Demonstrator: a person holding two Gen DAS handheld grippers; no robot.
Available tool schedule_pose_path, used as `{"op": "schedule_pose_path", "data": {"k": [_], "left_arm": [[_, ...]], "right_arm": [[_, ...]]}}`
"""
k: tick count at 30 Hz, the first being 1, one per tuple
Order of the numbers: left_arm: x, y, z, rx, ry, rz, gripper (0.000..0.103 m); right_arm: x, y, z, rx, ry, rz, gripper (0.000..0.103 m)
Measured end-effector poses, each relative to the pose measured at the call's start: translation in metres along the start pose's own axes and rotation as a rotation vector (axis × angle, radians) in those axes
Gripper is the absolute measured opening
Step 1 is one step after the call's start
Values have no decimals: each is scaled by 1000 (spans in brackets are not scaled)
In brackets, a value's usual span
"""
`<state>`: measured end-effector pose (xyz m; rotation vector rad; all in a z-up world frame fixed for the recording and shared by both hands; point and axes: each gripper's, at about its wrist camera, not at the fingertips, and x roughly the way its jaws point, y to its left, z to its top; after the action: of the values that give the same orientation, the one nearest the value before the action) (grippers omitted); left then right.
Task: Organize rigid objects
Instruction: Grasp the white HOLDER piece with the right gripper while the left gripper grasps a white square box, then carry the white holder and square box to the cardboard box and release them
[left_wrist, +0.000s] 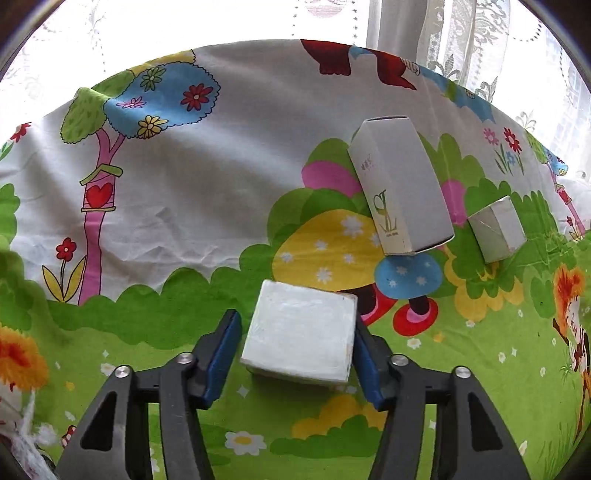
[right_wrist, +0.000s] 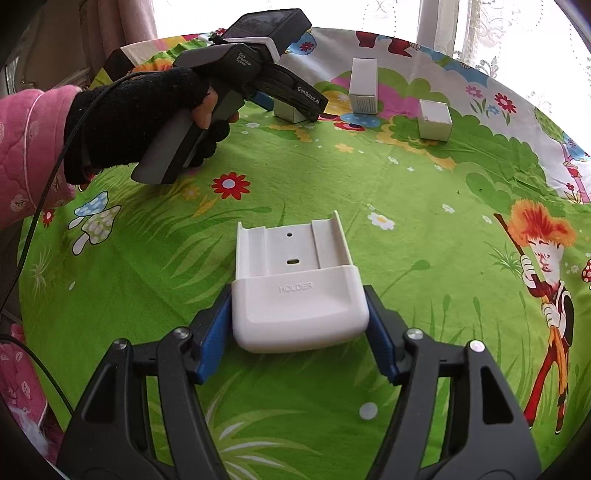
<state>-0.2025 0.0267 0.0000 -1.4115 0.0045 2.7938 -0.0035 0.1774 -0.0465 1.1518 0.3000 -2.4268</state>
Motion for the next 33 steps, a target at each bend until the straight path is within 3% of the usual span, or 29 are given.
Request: {"op": "schedule_pose_path", "data": {"k": [1,3,6,11,16,21,25,33], "left_arm": [[-3,0,-3,2,14,-10,45],[-22,1,-22,-5,10,-99,45],[-65,7,-74,6,-27,-110,45],[-138,43,-158,-15,-78,-59,45],[-183,85,-211,-68,-54,-7,45],[-210,99,-239,-91,-73,0,45],[-222,101,-253,-112,-87,-7,45],[-246,69,-269,-44,-133,-51,45]], "right_arm": [[0,-1,0,2,0,2,70],[0,-2,0,2,0,4,70],[0,-2,0,4,0,7,70],[0,-3,0,4,1,6,70],[0,-3,1,-1,0,-2,69],[-7,4,0,53,16,-53,69],[-33,23,-12,141,-30,-71,69],[-79,62,-49,179,-55,-112,69]]}}
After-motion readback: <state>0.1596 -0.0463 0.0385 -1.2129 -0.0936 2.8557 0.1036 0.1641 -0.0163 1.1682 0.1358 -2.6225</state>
